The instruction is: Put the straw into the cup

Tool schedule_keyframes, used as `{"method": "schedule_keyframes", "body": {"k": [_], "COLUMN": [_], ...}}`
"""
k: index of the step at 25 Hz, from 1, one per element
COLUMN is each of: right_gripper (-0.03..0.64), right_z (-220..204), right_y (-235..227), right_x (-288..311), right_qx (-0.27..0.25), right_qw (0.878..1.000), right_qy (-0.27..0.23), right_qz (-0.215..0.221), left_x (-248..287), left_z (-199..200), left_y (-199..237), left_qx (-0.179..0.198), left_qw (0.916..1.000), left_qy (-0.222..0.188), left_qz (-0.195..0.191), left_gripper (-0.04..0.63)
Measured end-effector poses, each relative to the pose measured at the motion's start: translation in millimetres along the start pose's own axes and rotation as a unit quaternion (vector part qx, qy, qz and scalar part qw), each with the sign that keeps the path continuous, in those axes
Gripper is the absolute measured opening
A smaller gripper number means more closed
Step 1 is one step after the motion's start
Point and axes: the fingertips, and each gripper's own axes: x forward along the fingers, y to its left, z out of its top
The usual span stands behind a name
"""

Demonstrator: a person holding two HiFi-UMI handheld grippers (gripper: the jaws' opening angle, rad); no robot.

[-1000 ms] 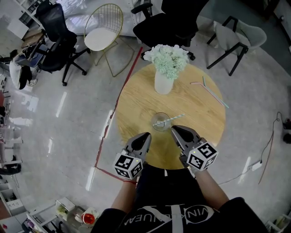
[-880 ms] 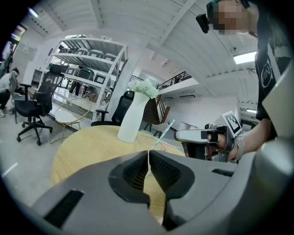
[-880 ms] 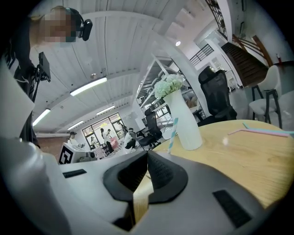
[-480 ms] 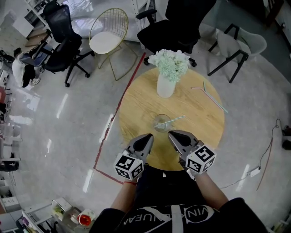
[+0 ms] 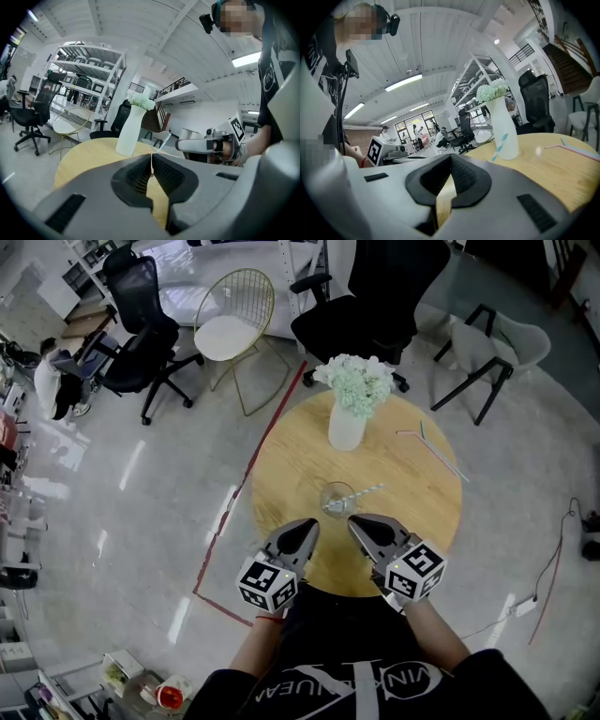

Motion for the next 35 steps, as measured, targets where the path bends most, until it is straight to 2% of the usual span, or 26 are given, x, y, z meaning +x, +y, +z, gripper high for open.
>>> {"method": "schedule_keyframes", "body": {"k": [13, 35], "right_gripper": [0.003, 0.003], "right_z": [19, 24], "right_y": [10, 8], "right_x": [-1, 6], "right_qx": [-0.014, -0.014], "right_qw": [1.000, 1.000], "right_qy": [-0.005, -0.007], "right_qz": [0.022, 0.021], "left_x": [-7, 1], "left_z": [23, 26], "left_y": [-4, 4], "left_qx": [-0.004, -0.007], "left_qw": [0.9996, 0.9996], "left_qy": [-0.026, -0.023], "left_qz": [-0.001, -0.014], "left_gripper": [0.020, 0.020]}}
